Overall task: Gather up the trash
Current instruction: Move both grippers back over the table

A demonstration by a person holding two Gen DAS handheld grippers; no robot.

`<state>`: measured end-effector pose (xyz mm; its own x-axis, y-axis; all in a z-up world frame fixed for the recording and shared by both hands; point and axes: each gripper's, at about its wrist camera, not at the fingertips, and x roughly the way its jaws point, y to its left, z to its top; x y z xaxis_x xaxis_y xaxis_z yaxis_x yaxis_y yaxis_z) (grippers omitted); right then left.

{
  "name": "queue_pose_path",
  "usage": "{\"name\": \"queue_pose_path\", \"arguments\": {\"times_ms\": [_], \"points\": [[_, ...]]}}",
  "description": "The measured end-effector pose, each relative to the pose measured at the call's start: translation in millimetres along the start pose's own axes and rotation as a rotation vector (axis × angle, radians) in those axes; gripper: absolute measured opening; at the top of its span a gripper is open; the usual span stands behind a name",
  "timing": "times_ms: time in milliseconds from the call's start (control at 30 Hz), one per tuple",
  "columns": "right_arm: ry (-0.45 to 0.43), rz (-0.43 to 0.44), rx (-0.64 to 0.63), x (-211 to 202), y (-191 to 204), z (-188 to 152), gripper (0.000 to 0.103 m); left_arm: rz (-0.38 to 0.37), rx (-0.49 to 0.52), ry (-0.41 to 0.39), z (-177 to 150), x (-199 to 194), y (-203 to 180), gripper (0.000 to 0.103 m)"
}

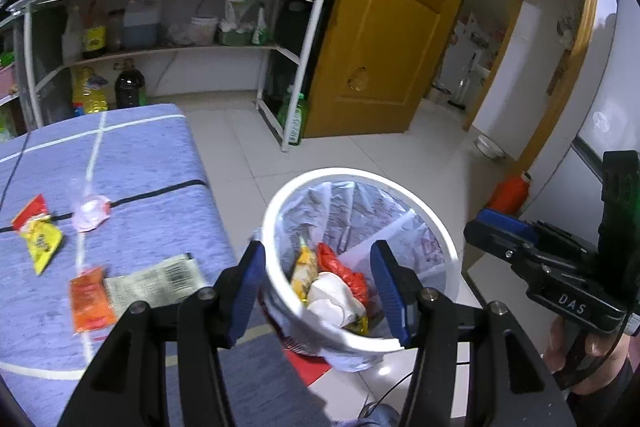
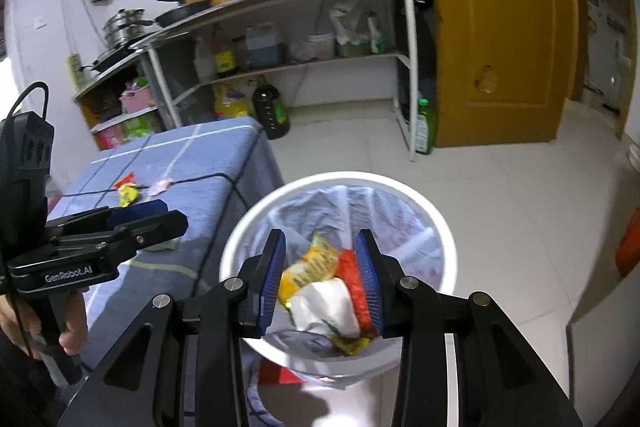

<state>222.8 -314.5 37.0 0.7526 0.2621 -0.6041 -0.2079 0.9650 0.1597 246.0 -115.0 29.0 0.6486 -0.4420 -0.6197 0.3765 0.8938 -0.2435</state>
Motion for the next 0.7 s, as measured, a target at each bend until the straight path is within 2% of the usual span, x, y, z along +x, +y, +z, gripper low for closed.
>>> {"name": "queue_pose_path", "arguments": {"times_ms": [333, 700], "points": [[0.003, 0.081, -0.064, 8.4, 44.9, 8.0, 0.038, 0.076, -0.023, -0.033, -11.3, -34.8, 32.5, 0.057], [0.033, 0.177, -0.165, 32.2, 103.0, 10.6, 0.038, 0.172, -0.078, -0.043, -25.4, -66.6, 89.9, 0.057]]}}
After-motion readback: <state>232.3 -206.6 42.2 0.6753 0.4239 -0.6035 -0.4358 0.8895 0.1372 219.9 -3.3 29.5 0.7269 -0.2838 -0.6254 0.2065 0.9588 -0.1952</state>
